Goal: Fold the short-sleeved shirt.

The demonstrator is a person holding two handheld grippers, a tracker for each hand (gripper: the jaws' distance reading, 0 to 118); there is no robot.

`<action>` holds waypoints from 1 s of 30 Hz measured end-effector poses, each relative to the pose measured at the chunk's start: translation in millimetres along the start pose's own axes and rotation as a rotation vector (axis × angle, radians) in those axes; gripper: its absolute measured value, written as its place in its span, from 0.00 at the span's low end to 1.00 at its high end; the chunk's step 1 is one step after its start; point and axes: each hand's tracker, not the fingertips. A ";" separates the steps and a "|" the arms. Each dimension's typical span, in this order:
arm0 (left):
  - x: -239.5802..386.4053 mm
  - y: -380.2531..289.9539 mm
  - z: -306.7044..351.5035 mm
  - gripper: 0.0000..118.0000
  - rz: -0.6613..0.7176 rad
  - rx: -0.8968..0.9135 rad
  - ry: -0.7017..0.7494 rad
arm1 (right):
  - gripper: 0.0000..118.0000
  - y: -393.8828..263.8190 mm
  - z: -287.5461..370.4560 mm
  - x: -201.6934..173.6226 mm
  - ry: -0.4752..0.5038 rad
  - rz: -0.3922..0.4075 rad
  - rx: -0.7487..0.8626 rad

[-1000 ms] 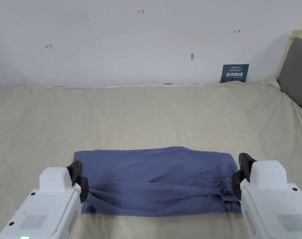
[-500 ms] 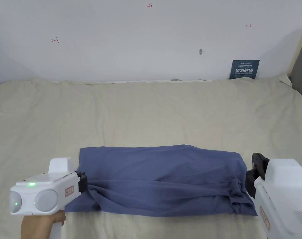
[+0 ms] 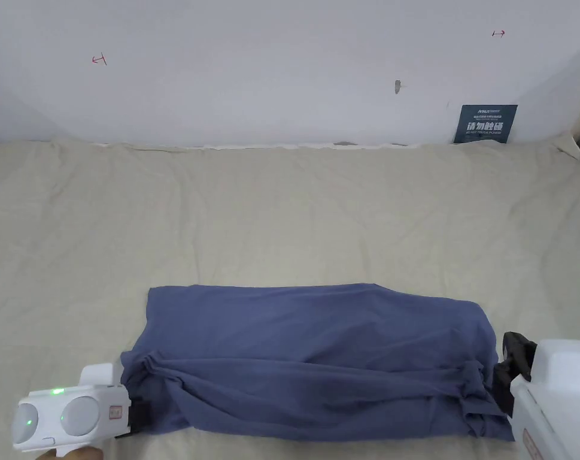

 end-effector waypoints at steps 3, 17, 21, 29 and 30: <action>11.6 -4.1 20.7 0.07 0.011 0.052 -0.013 | 0.02 -9.8 -18.2 3.3 -0.006 0.003 -0.100; 5.3 3.2 43.5 0.04 0.000 0.130 -0.063 | 0.67 -92.3 -132.9 29.3 -0.007 -0.151 -0.581; 4.6 -0.2 42.4 0.04 0.038 0.126 -0.070 | 0.23 -97.0 -134.2 25.3 0.070 -0.192 -0.570; -0.6 -17.0 68.0 0.04 0.072 0.155 -0.074 | 0.14 -68.0 -84.4 32.5 0.059 -0.223 -0.497; -2.8 -19.9 73.7 0.04 0.076 0.160 -0.078 | 0.15 -71.1 -83.6 41.2 0.055 -0.221 -0.489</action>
